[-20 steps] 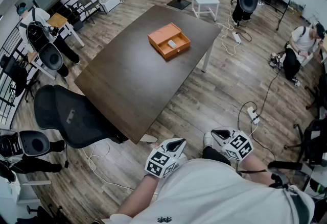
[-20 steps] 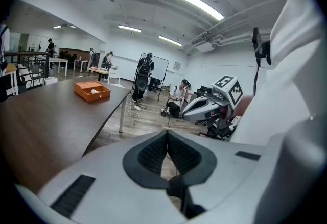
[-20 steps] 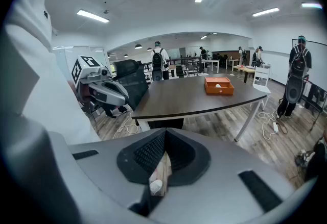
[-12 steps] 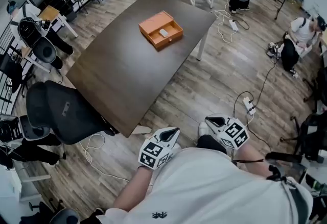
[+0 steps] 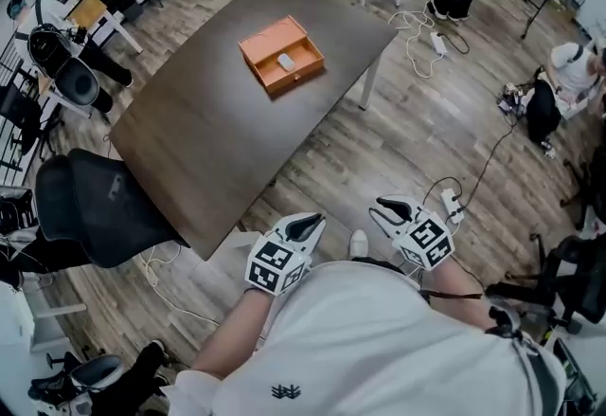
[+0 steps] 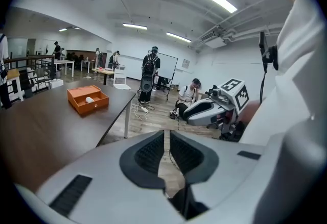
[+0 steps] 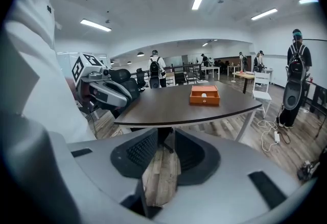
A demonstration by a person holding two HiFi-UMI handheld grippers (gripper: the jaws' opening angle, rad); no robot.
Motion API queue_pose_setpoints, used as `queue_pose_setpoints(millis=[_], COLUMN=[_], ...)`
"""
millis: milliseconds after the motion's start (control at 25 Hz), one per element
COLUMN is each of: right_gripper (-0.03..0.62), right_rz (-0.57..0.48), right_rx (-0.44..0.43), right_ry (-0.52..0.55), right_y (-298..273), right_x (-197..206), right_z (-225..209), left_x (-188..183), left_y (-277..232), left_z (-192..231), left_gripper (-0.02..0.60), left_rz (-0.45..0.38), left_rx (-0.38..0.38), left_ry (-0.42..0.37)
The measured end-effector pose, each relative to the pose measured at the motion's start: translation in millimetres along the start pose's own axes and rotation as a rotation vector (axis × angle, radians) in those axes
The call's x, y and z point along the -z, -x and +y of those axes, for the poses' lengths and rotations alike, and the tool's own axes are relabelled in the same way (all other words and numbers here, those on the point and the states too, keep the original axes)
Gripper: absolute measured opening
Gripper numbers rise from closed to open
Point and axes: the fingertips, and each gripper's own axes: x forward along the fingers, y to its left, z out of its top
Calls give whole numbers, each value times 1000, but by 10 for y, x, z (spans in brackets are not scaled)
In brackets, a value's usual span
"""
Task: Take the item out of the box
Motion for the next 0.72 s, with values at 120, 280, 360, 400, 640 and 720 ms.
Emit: queue_pose_setpoints(millis=[120, 280, 360, 400, 640, 720], right_gripper=[110, 94, 86, 80, 51, 44], right_rz=[-28, -25, -12, -11, -15, -9], right_rx=[1, 8, 11, 14, 44, 52], right_ry=[-10, -31, -39, -44, -103, -116], right_y=[94, 236, 294, 316, 268, 171], right_x=[21, 186, 268, 291, 307, 266], right_z=[-401, -896, -1090, -1167, -1573, -1701], left_x=[-221, -460, -553, -592, -765, -854], left_y=[-409, -924, -1127, -1206, -1549, -1660], left_z=[33, 61, 39, 21, 153, 304], left_gripper=[52, 57, 57, 57, 63, 63], left_rz=[0, -1, 1, 7, 43, 38], left_rx=[-16, -39, -36, -29, -6, -2], left_ry=[-5, 2, 12, 14, 19, 21])
